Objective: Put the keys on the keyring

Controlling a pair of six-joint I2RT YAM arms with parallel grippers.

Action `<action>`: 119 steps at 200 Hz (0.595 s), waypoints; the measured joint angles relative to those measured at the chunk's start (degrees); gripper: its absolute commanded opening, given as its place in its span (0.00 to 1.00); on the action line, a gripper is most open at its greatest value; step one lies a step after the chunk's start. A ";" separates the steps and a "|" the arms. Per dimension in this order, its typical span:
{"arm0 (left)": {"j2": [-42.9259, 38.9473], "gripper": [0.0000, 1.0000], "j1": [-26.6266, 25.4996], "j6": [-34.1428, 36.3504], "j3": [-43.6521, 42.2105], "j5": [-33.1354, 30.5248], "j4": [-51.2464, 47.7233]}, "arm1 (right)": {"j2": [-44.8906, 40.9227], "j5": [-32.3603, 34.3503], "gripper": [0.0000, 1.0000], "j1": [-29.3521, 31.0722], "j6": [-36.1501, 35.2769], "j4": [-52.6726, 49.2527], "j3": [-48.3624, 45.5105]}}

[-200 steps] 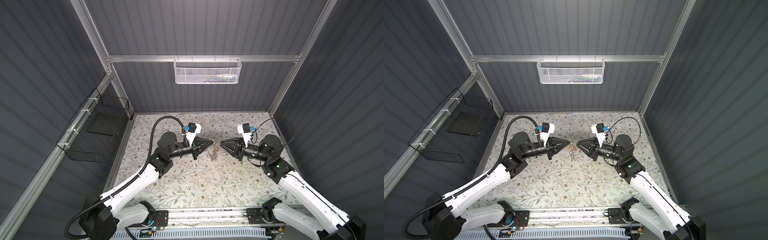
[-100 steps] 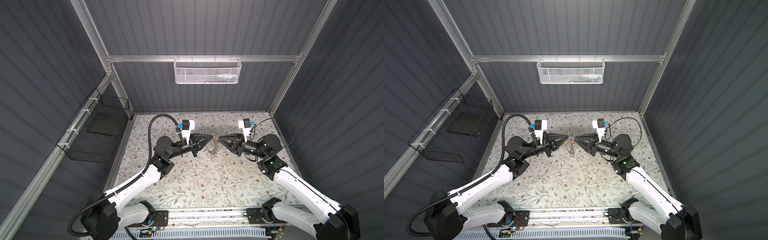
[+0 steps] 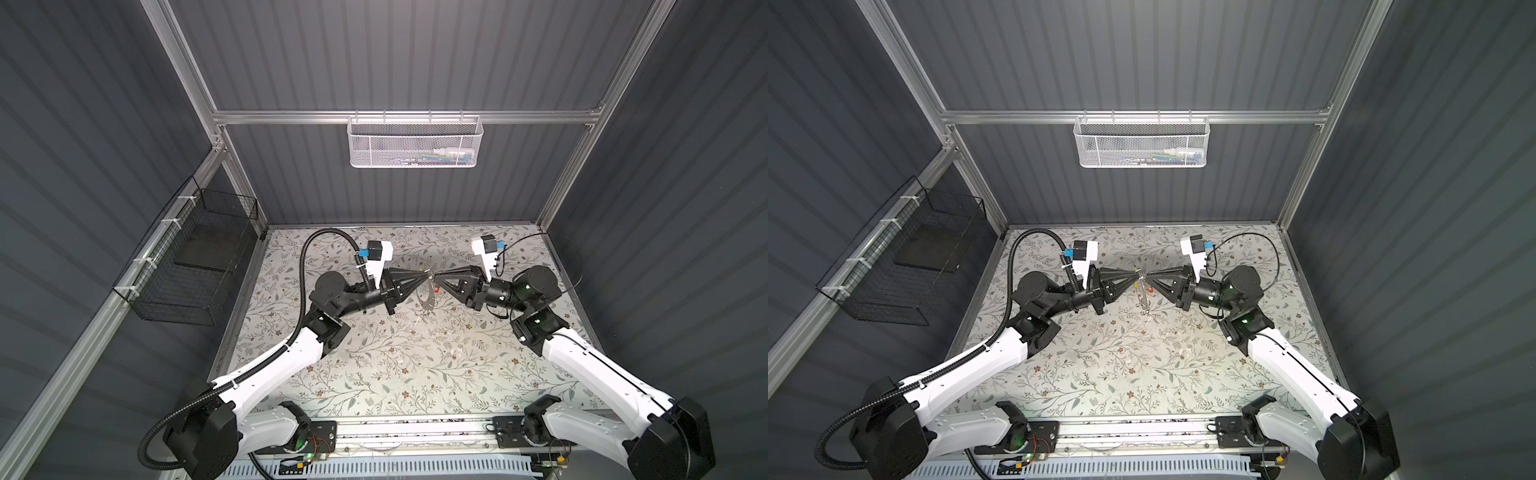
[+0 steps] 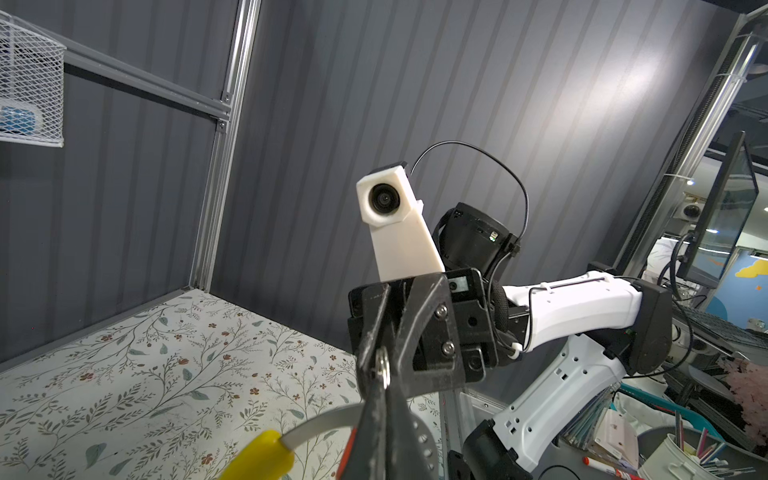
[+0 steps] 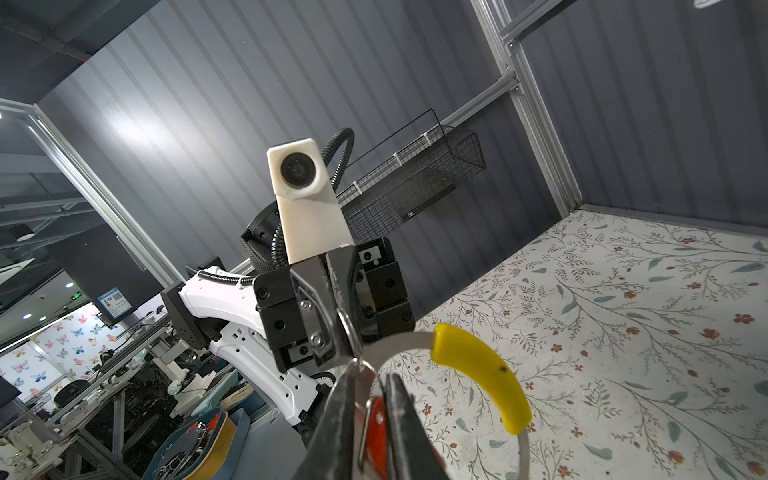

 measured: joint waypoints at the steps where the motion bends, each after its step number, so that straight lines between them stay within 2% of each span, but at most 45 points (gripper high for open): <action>1: 0.00 0.00 0.00 0.00 0.00 0.00 0.00 | 0.04 -0.02 0.10 0.00 -0.11 0.04 0.00; 11: 0.00 0.00 0.00 0.00 0.00 0.13 0.00 | 0.28 -0.37 0.06 0.00 0.22 0.37 0.00; 44: 0.00 0.00 0.00 0.00 0.00 0.37 0.00 | 0.68 -0.96 0.03 -0.04 0.63 0.92 0.00; 119: 0.57 0.00 0.26 -2.21 0.00 0.17 0.44 | 3.30 -3.19 0.03 -0.04 0.66 1.66 0.63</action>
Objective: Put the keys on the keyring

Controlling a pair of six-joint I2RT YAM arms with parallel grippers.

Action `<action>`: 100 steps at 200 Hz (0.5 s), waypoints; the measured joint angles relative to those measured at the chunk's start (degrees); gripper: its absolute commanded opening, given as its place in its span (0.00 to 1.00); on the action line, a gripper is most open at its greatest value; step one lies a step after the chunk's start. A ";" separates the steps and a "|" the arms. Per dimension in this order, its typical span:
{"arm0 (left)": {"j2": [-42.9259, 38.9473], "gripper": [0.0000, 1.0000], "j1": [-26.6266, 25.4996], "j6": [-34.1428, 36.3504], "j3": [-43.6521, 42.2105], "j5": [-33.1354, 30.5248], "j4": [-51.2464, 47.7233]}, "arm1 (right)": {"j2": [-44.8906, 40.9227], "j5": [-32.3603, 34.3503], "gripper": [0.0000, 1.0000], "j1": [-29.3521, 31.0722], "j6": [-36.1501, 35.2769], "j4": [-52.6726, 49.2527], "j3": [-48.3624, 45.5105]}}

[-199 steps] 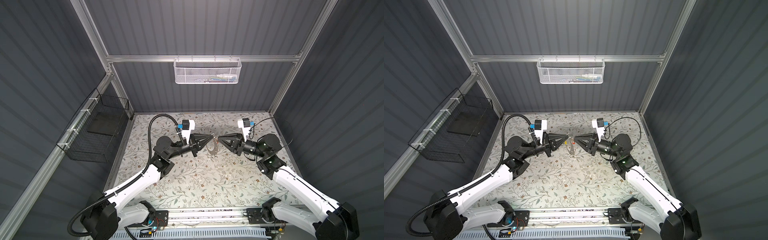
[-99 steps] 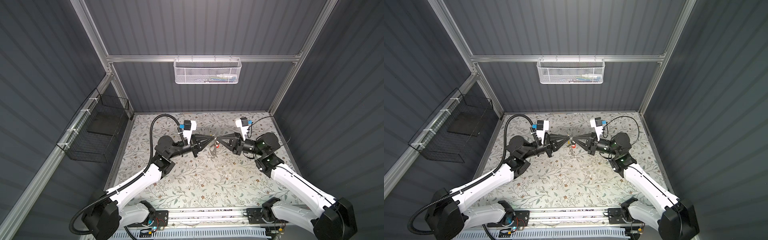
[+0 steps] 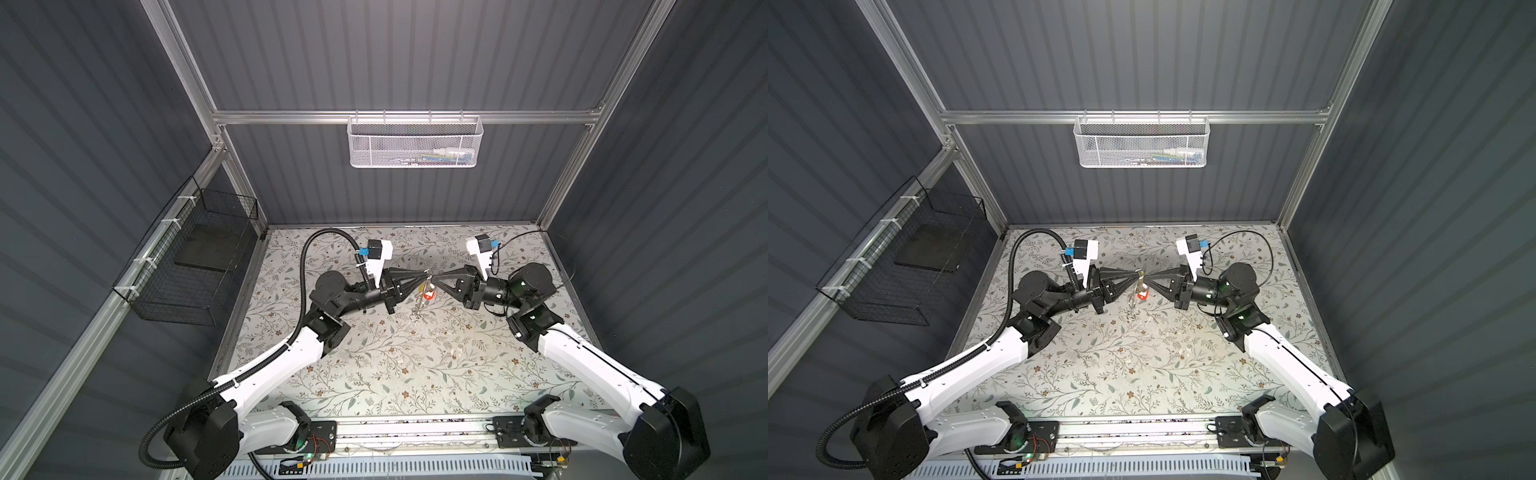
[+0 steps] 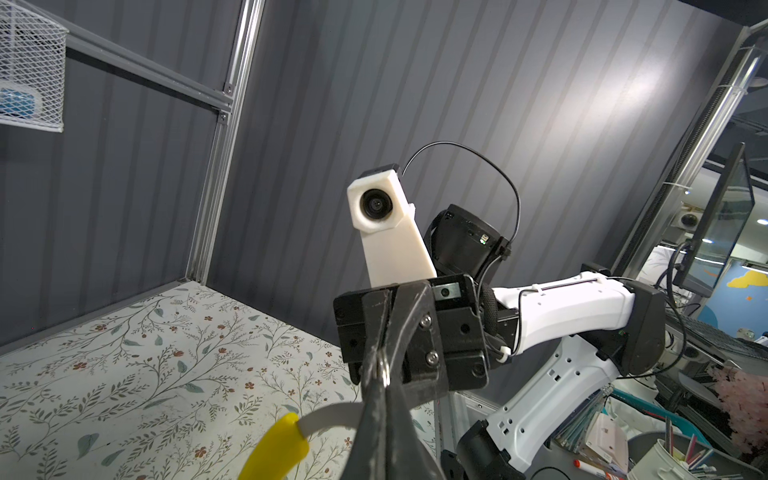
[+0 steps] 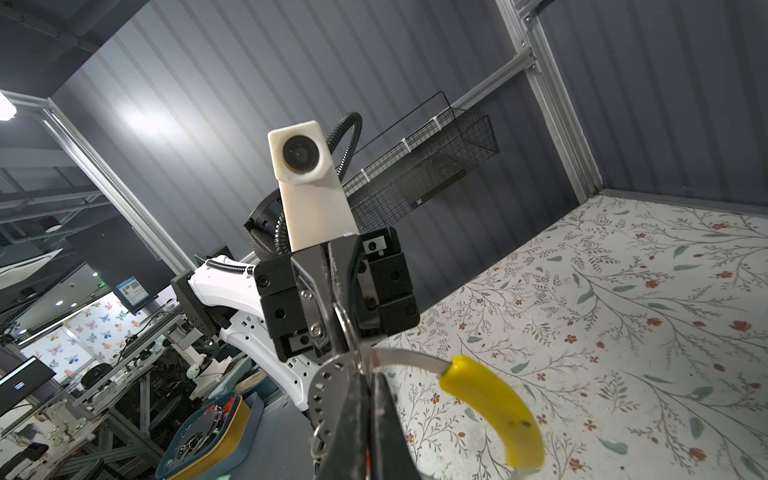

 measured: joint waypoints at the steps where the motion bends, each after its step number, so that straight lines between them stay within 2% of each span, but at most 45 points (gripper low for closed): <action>1: 0.07 0.00 0.02 -0.11 0.00 0.00 0.07 | 0.11 -0.02 0.03 0.00 0.00 0.02 0.04; 49: 1.46 0.00 0.68 -2.25 0.00 -0.02 3.10 | 1.70 0.00 0.08 0.13 -0.13 0.02 1.33; 100: 1.46 0.00 -0.04 -2.27 0.00 0.59 3.43 | 1.44 0.28 0.19 1.53 -2.23 -3.50 1.38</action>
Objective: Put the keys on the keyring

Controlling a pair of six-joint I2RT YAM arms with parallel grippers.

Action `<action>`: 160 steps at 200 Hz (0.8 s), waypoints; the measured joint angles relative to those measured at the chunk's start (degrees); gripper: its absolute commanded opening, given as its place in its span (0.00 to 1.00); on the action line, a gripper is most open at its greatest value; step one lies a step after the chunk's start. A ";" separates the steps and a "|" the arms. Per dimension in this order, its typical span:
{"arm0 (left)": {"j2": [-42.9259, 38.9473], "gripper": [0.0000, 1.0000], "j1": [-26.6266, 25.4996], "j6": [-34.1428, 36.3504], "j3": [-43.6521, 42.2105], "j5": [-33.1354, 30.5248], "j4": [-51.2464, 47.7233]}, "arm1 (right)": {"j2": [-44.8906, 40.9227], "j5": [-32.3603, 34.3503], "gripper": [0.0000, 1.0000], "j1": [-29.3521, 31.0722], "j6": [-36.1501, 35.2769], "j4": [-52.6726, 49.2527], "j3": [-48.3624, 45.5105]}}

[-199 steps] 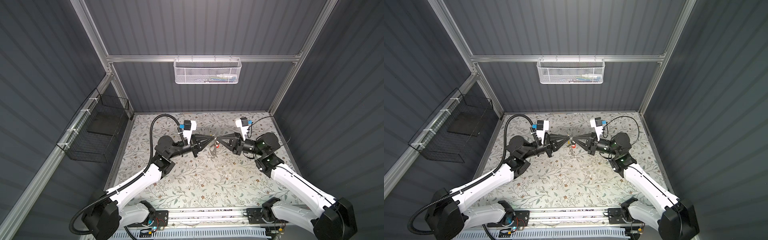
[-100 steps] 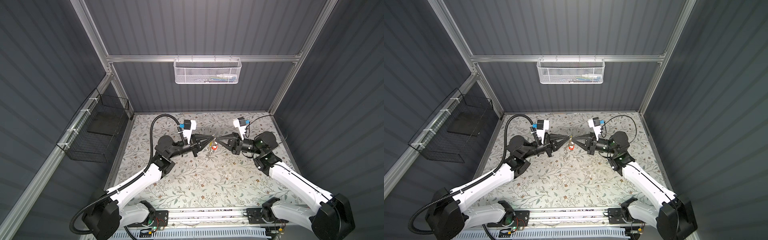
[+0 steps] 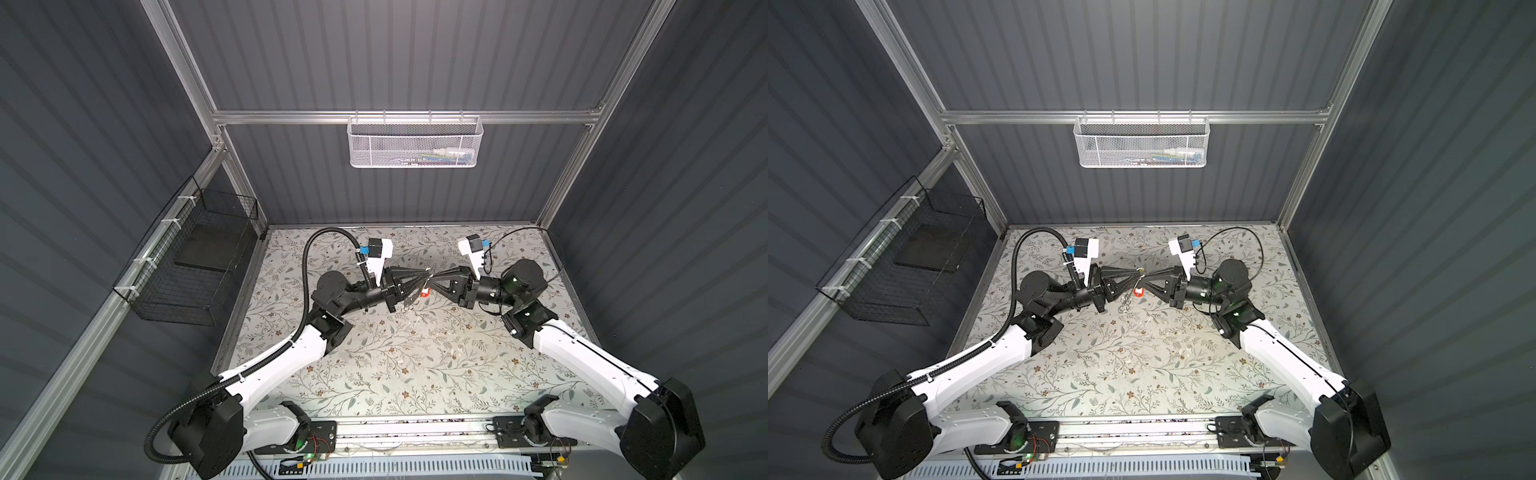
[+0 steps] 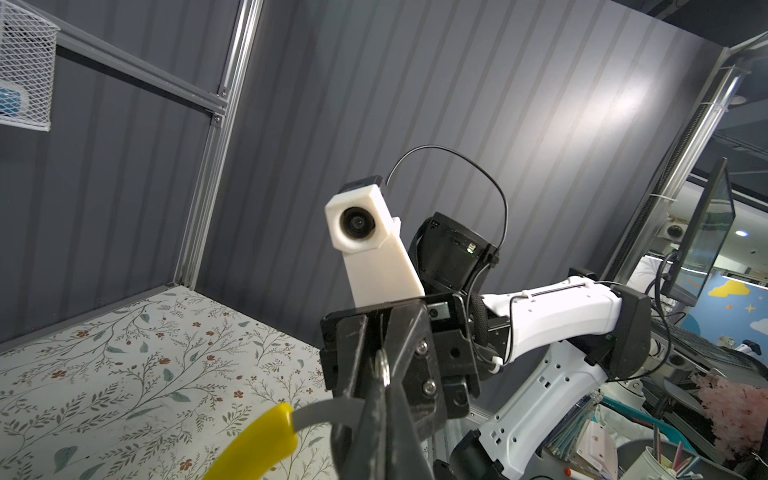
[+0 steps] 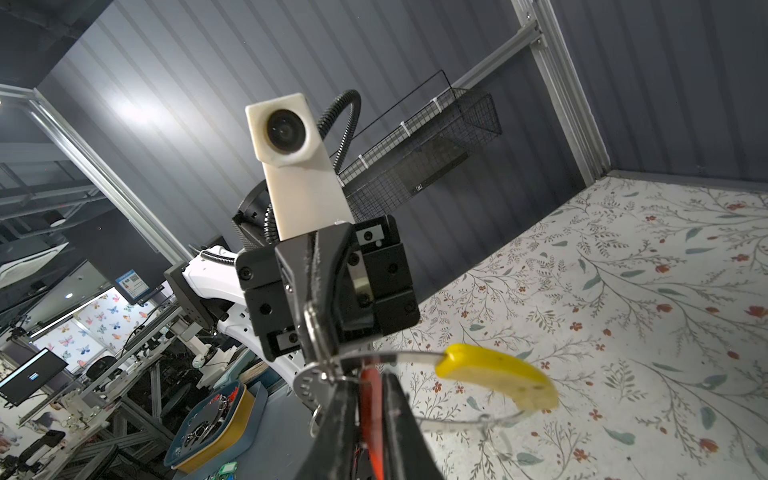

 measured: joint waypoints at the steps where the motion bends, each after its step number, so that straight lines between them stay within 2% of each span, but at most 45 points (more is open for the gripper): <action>1: 0.00 0.00 0.00 -0.02 0.00 0.02 0.00 | -0.04 0.02 0.19 0.00 -0.04 -0.09 0.00; 39: -0.02 0.00 -0.13 0.04 0.00 0.07 -0.20 | -4.74 3.30 0.26 -0.17 -4.52 -6.32 -0.33; 88: -0.02 0.00 -0.22 0.07 0.00 0.07 -0.17 | -11.19 8.59 0.27 -0.57 -9.31 -10.97 -1.95; 160: -0.02 0.00 -0.22 0.04 0.00 0.07 -0.15 | -12.04 11.61 0.27 -0.55 -9.68 -8.90 -2.89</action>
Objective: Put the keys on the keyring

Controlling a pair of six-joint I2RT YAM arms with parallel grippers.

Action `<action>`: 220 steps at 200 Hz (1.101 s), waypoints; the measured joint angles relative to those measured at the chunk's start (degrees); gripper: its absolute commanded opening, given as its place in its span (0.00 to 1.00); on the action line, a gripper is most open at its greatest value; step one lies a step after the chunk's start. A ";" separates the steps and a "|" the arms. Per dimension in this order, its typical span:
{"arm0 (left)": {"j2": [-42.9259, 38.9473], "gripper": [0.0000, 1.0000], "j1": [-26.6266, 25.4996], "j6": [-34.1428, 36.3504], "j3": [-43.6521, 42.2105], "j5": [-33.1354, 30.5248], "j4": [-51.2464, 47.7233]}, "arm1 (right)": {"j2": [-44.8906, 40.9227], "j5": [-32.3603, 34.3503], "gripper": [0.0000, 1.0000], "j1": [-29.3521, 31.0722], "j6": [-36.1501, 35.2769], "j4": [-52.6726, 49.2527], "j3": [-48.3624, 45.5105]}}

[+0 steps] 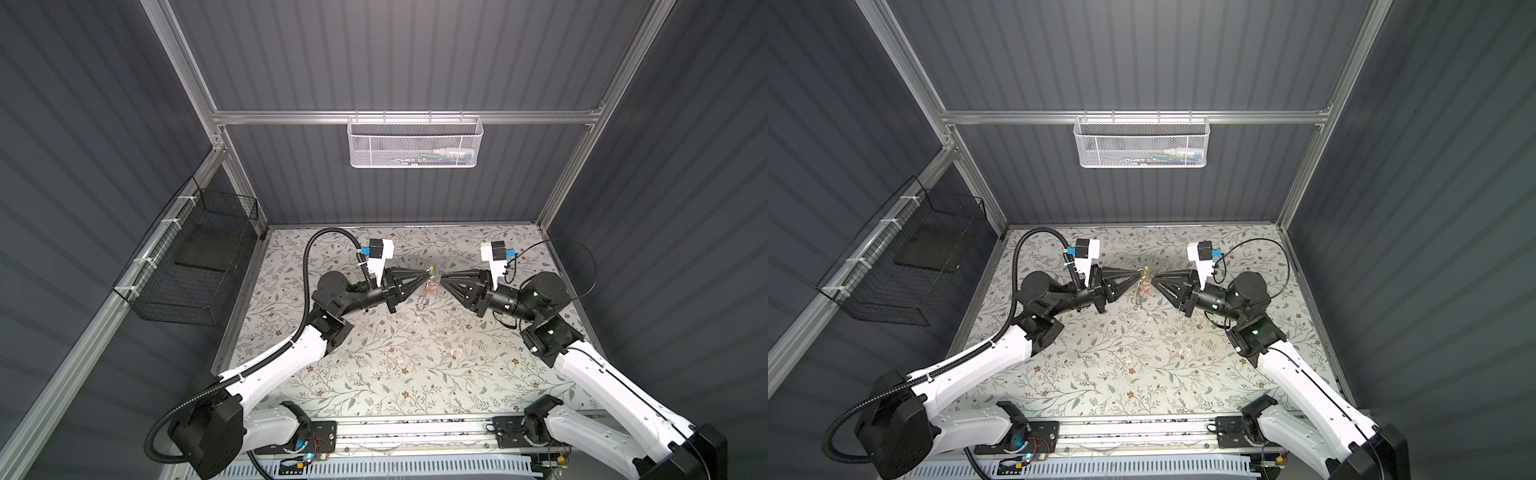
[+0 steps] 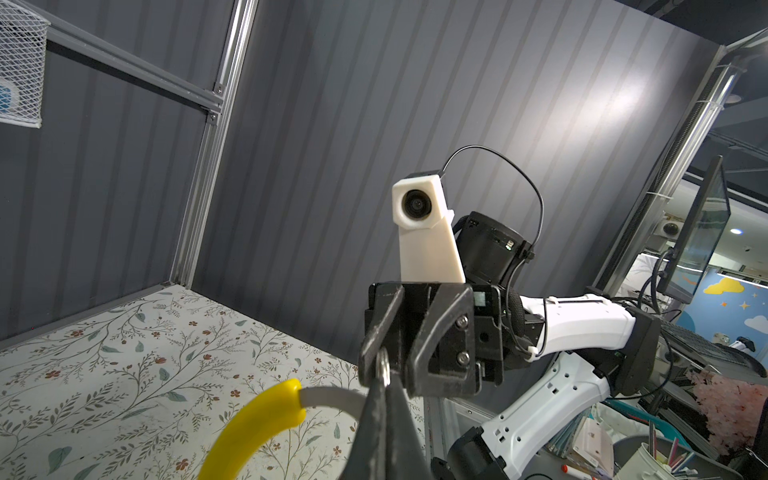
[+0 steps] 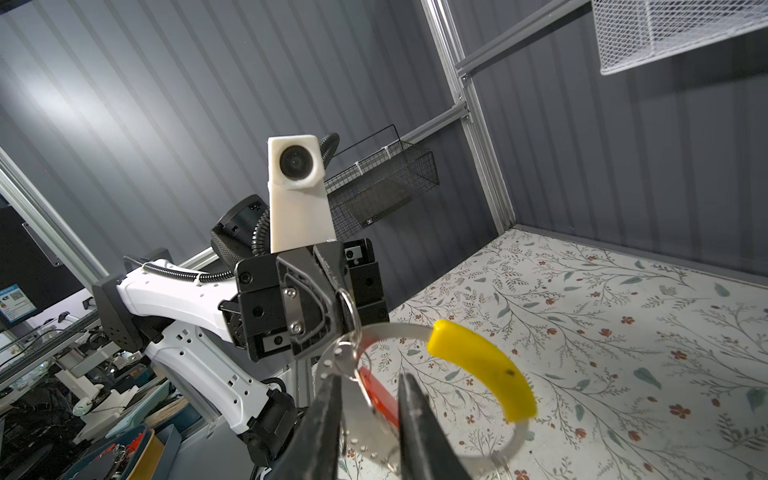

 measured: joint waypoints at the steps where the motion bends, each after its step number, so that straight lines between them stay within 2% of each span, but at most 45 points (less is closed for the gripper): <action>1: 0.00 0.00 0.00 0.00 0.00 0.00 -0.02 | 0.04 0.00 0.27 0.00 0.07 0.15 0.00; 43: 0.00 0.00 0.00 0.00 0.00 0.02 -0.04 | 2.21 -0.09 0.27 0.63 1.20 4.07 0.00; 143: 0.00 0.00 0.00 -0.02 0.00 0.26 -0.09 | 5.11 -0.11 0.22 2.64 1.36 5.33 1.20; 172: 0.00 0.00 0.00 -0.02 0.04 0.24 -0.09 | 5.49 -0.15 0.16 2.99 1.14 5.35 1.99; 220: 0.00 0.00 0.17 -0.04 0.07 0.20 0.00 | 5.62 -0.33 0.00 3.21 0.90 5.33 2.34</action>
